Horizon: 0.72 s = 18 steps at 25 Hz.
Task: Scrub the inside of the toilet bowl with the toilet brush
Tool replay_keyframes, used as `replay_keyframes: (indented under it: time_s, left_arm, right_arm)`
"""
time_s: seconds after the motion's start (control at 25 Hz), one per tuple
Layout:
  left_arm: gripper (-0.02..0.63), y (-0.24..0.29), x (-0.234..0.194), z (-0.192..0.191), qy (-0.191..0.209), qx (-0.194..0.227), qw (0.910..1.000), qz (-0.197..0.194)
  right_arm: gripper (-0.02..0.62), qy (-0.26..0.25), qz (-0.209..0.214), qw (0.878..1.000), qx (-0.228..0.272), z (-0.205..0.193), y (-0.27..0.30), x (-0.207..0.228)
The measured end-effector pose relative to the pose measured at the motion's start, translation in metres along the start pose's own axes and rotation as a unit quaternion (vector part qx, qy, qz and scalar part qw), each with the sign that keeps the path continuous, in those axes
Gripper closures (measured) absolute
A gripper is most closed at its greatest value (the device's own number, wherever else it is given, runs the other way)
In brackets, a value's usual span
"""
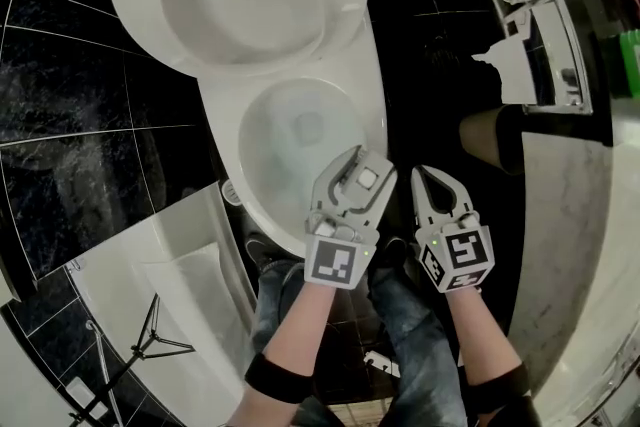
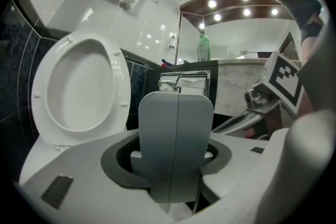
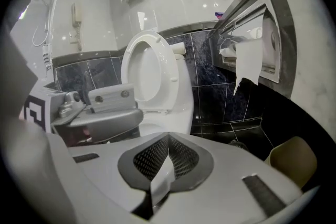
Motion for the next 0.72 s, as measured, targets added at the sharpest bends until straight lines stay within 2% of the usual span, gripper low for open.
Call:
replay_keyframes:
  time_s: [0.36, 0.52, 0.72]
  left_arm:
    - [0.368, -0.074, 0.047, -0.012, -0.020, -0.043, 0.9988, -0.010]
    - [0.368, -0.103, 0.049, -0.008, -0.031, -0.036, 0.9989, 0.004]
    - [0.368, -0.144, 0.038, -0.013, -0.011, -0.048, 0.9983, 0.031]
  right_arm:
    - [0.589, -0.012, 0.022, 1.000, 0.008, 0.006, -0.002, -0.026]
    - [0.589, -0.021, 0.033, 0.999, 0.006, 0.006, -0.004, -0.043]
    - [0.589, -0.029, 0.050, 0.998, 0.004, 0.012, -0.001, -0.071]
Point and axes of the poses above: the fingertips, and each gripper's own axes: y forward along the fingers, x to its right, z out of its top, the point moved 9 cm from there along -y, backward along the fingers, and after that the axes turned 12 degrees about -z, right-handed, at the moved point
